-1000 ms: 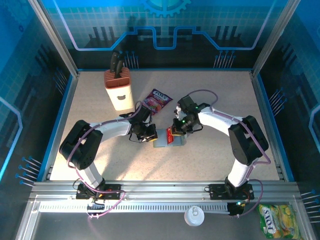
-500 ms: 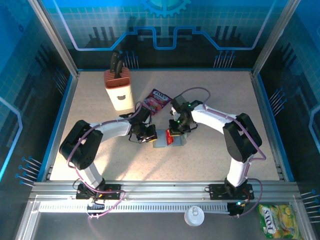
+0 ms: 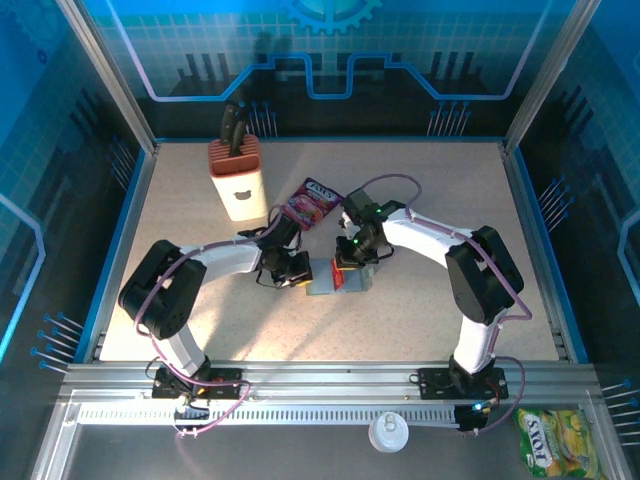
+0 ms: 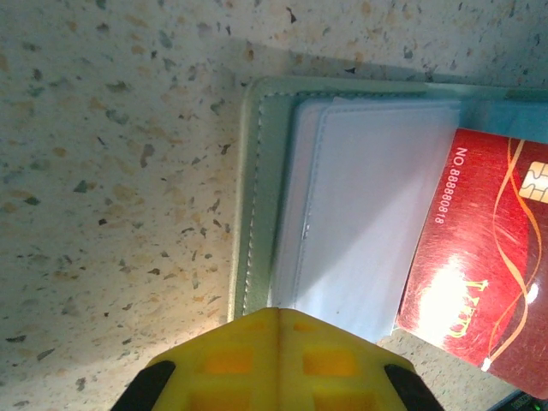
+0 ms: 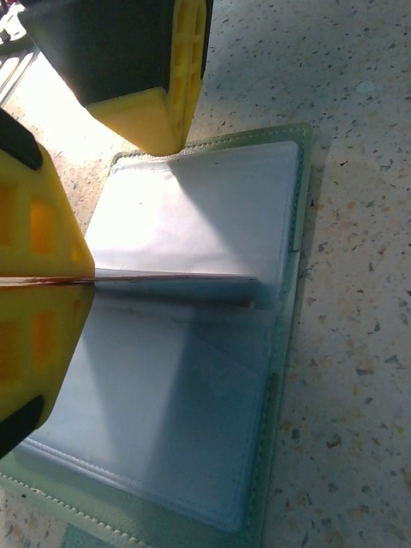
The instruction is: Take the credit cards out of the card holder
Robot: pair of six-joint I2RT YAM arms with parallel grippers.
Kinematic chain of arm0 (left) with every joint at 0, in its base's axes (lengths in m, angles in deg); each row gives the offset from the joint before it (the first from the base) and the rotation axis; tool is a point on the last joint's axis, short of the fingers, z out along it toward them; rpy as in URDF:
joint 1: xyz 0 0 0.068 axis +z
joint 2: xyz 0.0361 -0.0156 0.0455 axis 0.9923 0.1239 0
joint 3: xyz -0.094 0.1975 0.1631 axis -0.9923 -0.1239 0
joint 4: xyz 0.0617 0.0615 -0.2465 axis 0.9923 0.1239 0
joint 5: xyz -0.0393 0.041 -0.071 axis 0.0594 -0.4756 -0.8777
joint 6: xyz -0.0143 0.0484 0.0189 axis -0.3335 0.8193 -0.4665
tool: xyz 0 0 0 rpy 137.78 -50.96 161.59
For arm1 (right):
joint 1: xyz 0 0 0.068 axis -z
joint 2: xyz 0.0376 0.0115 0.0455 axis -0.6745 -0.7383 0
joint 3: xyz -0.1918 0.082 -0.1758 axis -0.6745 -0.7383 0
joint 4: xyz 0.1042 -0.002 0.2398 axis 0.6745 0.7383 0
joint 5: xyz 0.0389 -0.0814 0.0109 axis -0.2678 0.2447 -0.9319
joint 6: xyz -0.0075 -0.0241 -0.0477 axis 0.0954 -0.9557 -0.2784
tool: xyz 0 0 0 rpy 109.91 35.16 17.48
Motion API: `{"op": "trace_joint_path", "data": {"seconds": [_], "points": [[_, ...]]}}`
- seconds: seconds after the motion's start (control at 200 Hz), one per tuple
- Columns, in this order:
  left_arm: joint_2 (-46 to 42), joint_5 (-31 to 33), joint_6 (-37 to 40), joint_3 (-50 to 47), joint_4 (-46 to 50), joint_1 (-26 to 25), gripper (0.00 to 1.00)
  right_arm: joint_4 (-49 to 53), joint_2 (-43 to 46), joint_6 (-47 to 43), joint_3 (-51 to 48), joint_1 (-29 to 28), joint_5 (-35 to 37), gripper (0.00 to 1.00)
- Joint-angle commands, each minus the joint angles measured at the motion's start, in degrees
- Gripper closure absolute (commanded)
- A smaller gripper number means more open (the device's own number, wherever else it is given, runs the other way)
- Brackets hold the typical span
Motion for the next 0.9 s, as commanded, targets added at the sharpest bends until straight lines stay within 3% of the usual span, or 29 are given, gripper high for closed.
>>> {"op": "trace_joint_path", "data": {"seconds": [0.0,0.3,0.5,0.76,0.896], "points": [[-0.26,0.53,1.9,-1.18,-0.23,0.52,1.0,0.03,-0.46,0.79,-0.38,-0.81,-0.67,0.91],[0.26,0.81,2.35,-1.39,-0.13,1.09,1.0,1.47,3.44,-0.64,-0.08,0.05,0.84,0.97],[0.4,0.8,2.86,-1.72,0.12,1.82,1.0,3.43,7.02,-6.62,0.6,3.54,0.38,0.99],[-0.37,0.79,3.43,-1.71,0.75,2.26,1.0,12.18,9.27,-27.09,5.74,10.96,-1.16,0.99],[-1.36,0.88,3.99,-1.31,1.51,2.47,1.0,17.93,8.1,-38.65,10.41,13.62,1.9,1.0]]}}
